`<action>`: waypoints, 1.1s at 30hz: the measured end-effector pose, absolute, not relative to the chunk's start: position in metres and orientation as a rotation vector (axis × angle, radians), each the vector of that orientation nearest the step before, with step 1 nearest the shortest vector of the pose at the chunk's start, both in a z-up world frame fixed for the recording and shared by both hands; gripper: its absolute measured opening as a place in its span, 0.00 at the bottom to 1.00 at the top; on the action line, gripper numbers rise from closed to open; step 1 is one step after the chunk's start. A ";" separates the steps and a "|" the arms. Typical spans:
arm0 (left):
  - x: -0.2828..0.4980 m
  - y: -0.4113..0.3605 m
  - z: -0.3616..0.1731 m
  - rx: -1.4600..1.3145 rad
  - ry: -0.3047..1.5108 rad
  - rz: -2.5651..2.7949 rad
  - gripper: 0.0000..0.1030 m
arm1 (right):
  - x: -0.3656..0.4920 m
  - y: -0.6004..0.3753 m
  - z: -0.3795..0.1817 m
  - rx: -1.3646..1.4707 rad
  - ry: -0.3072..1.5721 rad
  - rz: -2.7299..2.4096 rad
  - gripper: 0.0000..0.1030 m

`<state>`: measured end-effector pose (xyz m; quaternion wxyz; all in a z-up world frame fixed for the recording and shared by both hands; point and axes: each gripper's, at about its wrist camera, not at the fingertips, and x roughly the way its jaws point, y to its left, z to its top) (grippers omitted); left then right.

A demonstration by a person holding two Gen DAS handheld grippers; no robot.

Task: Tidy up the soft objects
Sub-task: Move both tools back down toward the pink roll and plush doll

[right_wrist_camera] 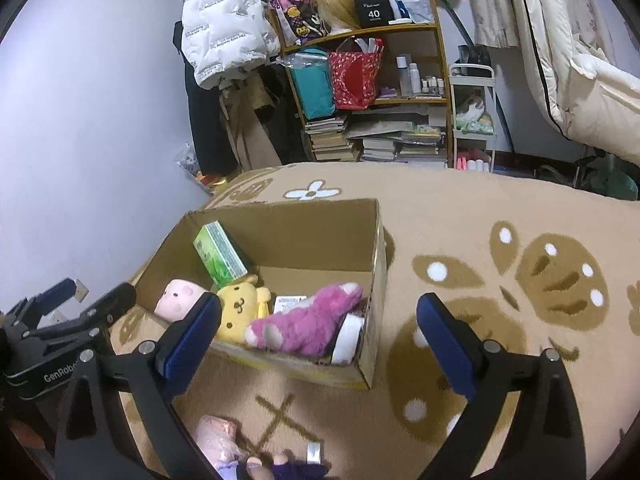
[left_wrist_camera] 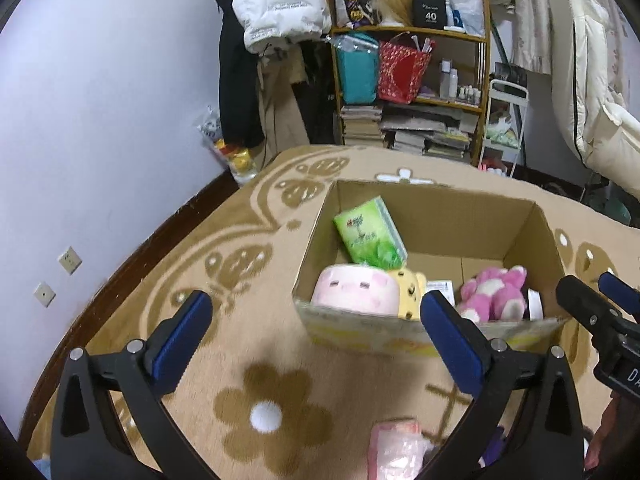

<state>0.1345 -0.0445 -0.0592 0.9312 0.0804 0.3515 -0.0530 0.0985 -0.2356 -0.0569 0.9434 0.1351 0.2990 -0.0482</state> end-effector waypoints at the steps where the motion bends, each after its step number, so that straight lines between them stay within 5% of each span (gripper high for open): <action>1: 0.132 -0.044 -0.059 0.165 0.726 -0.109 1.00 | 0.097 -0.236 -0.057 0.278 0.614 -0.103 0.99; 33: 0.090 -0.038 -0.089 0.229 0.937 -0.141 1.00 | 0.050 -0.178 -0.092 0.220 0.949 0.018 0.99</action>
